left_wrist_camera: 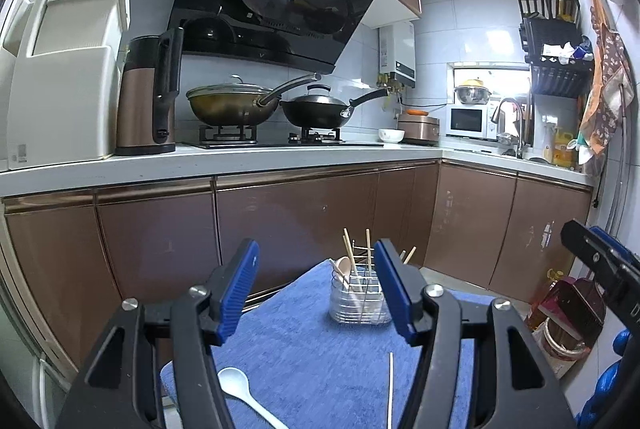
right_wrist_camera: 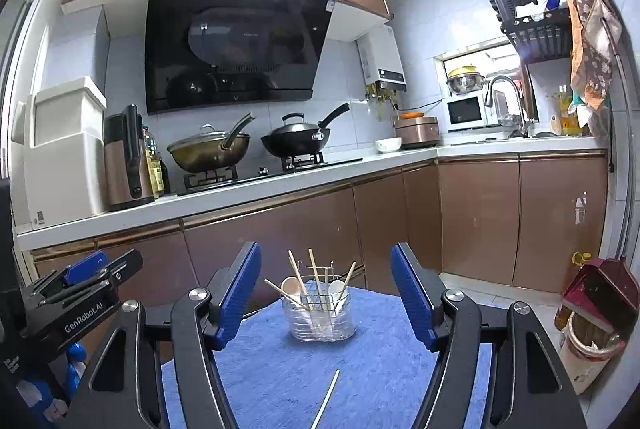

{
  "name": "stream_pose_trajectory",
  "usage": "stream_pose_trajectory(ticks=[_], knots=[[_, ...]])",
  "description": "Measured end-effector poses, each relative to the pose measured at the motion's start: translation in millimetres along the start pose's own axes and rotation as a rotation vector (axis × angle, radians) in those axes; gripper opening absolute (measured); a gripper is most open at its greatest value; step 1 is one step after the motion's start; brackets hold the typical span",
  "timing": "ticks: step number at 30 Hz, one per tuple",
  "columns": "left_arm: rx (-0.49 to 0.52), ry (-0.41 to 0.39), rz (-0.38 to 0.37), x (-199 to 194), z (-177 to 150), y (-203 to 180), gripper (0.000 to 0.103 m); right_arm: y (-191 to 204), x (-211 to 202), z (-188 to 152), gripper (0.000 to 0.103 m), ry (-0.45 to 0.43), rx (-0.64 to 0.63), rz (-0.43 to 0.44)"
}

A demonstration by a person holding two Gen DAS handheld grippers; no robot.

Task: Organize utensils
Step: 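Withdraw both open tools back over the spoon and last chopstick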

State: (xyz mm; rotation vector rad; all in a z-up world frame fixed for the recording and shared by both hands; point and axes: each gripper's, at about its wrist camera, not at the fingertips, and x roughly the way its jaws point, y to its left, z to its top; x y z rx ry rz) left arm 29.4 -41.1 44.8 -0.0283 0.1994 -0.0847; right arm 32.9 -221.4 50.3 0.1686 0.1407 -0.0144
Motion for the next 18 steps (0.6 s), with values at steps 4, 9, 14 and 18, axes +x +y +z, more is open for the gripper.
stream_pose_trajectory(ticks=[4, 9, 14, 18], knots=[[0.009, -0.006, 0.010, -8.7, -1.6, 0.0, 0.058, 0.2, -9.2, -0.4, 0.067, -0.010, -0.001, 0.005], [0.010, -0.007, 0.016, -17.2, -4.9, 2.8, 0.058, 3.9, -17.0, -0.1, 0.067, -0.023, -0.004, 0.006], [0.003, -0.004, 0.027, -20.8, -7.5, 8.0, 0.058, 5.8, -21.3, 0.3, 0.067, -0.028, -0.009, 0.005], [-0.008, 0.005, 0.039, -19.5, -10.5, 14.6, 0.058, 6.6, -19.6, -1.2, 0.068, -0.018, -0.015, 0.005]])
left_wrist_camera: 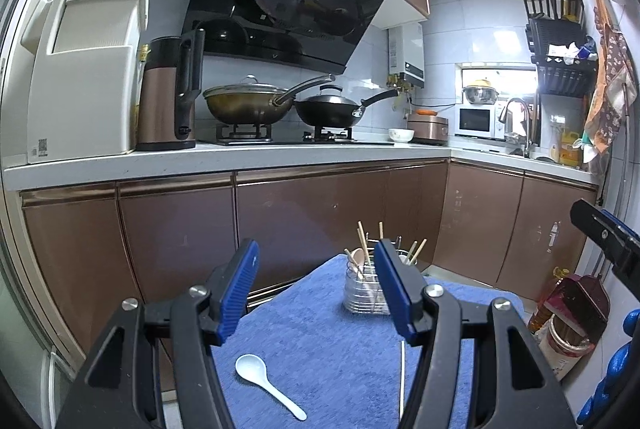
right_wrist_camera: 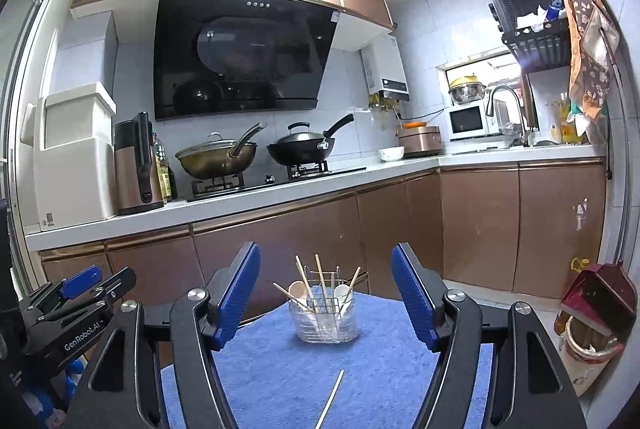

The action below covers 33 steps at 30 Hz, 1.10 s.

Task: Organize utensils
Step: 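Withdraw both open tools back over the spoon and last chopstick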

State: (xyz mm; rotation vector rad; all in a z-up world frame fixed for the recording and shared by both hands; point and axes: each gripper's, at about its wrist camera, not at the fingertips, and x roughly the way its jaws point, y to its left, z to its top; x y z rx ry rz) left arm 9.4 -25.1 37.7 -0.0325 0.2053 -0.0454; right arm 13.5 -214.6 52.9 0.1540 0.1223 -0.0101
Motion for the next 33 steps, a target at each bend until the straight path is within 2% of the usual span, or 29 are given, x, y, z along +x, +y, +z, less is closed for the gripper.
stream_pose_trajectory(ticks=[11, 20, 33], knots=[[-0.023, 0.055, 0.028, 14.0, -8.6, 7.1, 0.058, -4.2, 12.6, -7.4, 0.069, 0.042, 0.002, -0.009], [-0.001, 0.092, 0.031, 26.0, -15.9, -2.8, 0.058, -16.2, 24.7, -17.0, 0.070, 0.089, 0.012, -0.018], [0.004, 0.214, 0.032, 74.3, -40.2, -10.7, 0.058, -35.0, 60.3, -40.6, 0.070, 0.191, 0.030, -0.031]])
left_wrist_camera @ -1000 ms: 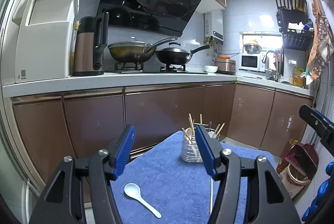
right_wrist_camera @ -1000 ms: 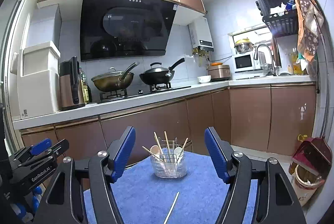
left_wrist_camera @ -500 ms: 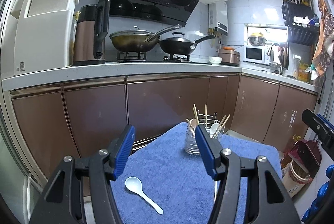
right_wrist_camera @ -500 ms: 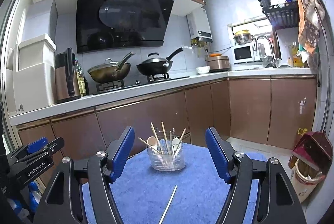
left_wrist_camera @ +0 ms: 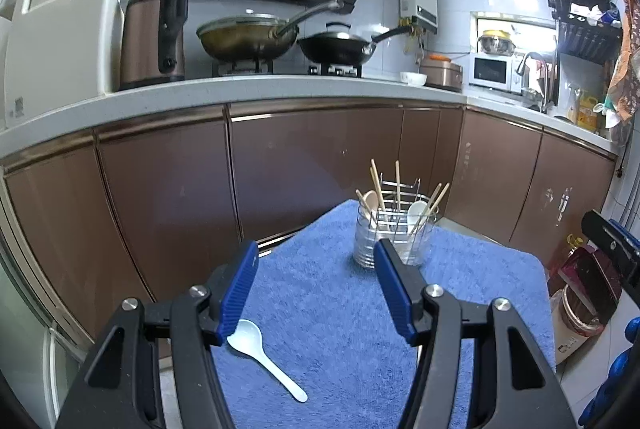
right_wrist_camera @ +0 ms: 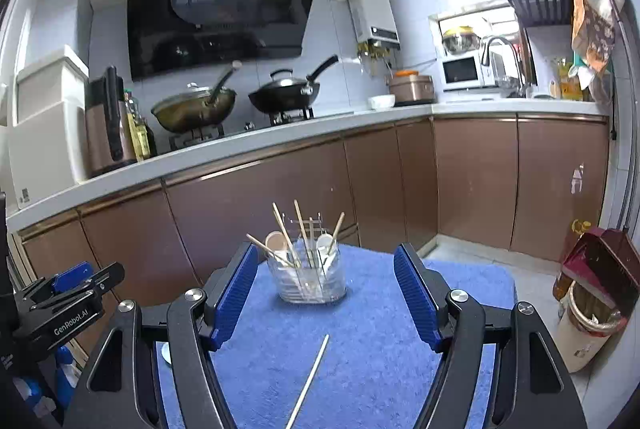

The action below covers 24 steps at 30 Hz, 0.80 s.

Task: Organize utensils
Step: 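Withdraw both open tools back over the spoon and last chopstick, then grasp the white spoon with the left tool while the right tool grasps the chopstick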

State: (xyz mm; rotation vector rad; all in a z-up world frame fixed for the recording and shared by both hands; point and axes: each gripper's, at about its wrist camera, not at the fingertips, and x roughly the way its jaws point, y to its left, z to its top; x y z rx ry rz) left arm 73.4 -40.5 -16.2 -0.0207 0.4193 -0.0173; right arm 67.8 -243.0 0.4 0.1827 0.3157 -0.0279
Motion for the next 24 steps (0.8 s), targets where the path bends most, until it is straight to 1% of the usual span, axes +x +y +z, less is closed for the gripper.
stream_pose_trajectory(ticks=[11, 19, 24], knots=[[-0.025, 0.103, 0.010, 51.9, -15.5, 10.3, 0.058, -3.9, 49.4, -21.5, 0.070, 0.120, -0.005, -0.008], [-0.052, 0.172, 0.031, 85.1, -26.9, 23.6, 0.058, 4.9, 82.6, -35.9, 0.070, 0.202, -0.024, 0.007], [-0.083, 0.224, 0.048, 105.3, -35.5, 39.9, 0.058, 13.7, 102.9, -44.2, 0.070, 0.252, -0.038, 0.026]])
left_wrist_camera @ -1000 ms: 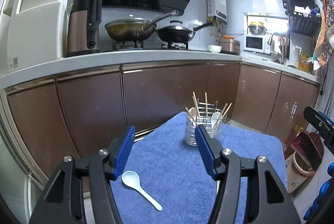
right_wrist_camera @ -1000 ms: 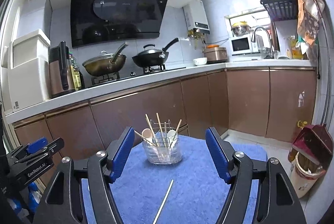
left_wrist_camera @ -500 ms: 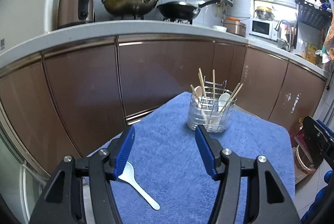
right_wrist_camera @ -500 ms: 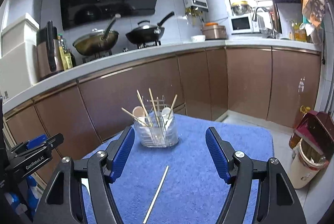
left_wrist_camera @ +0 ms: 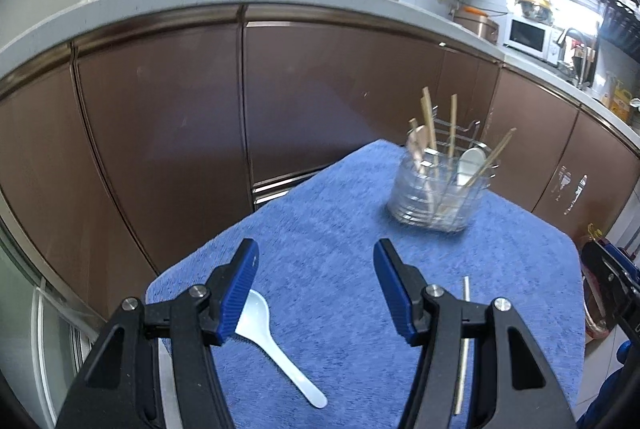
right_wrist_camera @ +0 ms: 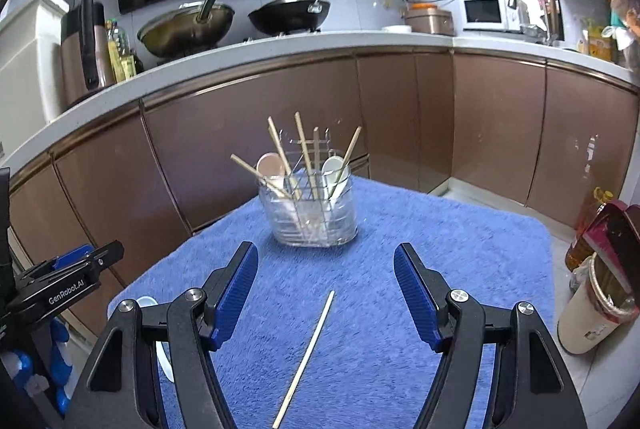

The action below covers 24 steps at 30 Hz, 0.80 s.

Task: Organize utensils
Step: 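Grasp the white spoon with the left tool while the right tool grasps the chopstick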

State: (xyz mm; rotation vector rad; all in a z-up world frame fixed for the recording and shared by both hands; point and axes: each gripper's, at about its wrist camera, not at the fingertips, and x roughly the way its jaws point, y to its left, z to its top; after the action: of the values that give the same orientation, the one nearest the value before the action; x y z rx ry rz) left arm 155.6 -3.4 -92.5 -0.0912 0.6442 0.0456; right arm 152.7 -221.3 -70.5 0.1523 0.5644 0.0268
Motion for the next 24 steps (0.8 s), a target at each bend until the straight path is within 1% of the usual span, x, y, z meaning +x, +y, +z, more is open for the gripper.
stream_pose_trajectory(ticks=[5, 7, 8, 10, 14, 16, 17, 19, 21, 23, 24], knots=[[-0.044, 0.061, 0.019, 24.0, -5.8, 25.0, 0.058, 8.0, 26.6, -6.7, 0.070, 0.078, -0.016, 0.011], [-0.068, 0.089, 0.011, 33.7, -7.6, 39.1, 0.058, 11.0, 40.7, -9.8, 0.070, 0.121, -0.019, 0.024], [-0.082, 0.103, -0.005, 37.6, -8.8, 47.7, 0.058, 12.3, 47.5, -11.4, 0.070, 0.145, -0.024, 0.029], [-0.129, 0.145, -0.062, 47.0, -11.2, 69.2, 0.058, 12.6, 64.4, -15.4, 0.070, 0.207, -0.026, 0.048], [-0.288, 0.255, -0.184, 71.4, -20.9, 123.1, 0.057, 8.6, 91.0, -24.7, 0.070, 0.312, -0.015, 0.088], [-0.384, 0.309, -0.260, 82.7, -29.6, 146.3, 0.056, 5.7, 102.8, -28.3, 0.069, 0.354, -0.002, 0.109], [-0.436, 0.337, -0.316, 88.8, -34.4, 155.5, 0.056, 4.6, 108.6, -30.6, 0.068, 0.374, 0.005, 0.120], [-0.491, 0.369, -0.375, 96.1, -41.6, 162.4, 0.055, 2.5, 120.4, -34.8, 0.067, 0.417, 0.010, 0.137], [-0.514, 0.396, -0.403, 102.8, -47.8, 163.6, 0.053, 1.5, 129.6, -37.8, 0.064, 0.454, 0.013, 0.154], [-0.513, 0.422, -0.428, 109.1, -52.8, 160.6, 0.044, -1.4, 139.5, -39.7, 0.060, 0.496, 0.033, 0.175], [-0.509, 0.432, -0.432, 111.4, -54.6, 159.5, 0.042, -3.8, 142.7, -39.3, 0.059, 0.510, 0.041, 0.178]])
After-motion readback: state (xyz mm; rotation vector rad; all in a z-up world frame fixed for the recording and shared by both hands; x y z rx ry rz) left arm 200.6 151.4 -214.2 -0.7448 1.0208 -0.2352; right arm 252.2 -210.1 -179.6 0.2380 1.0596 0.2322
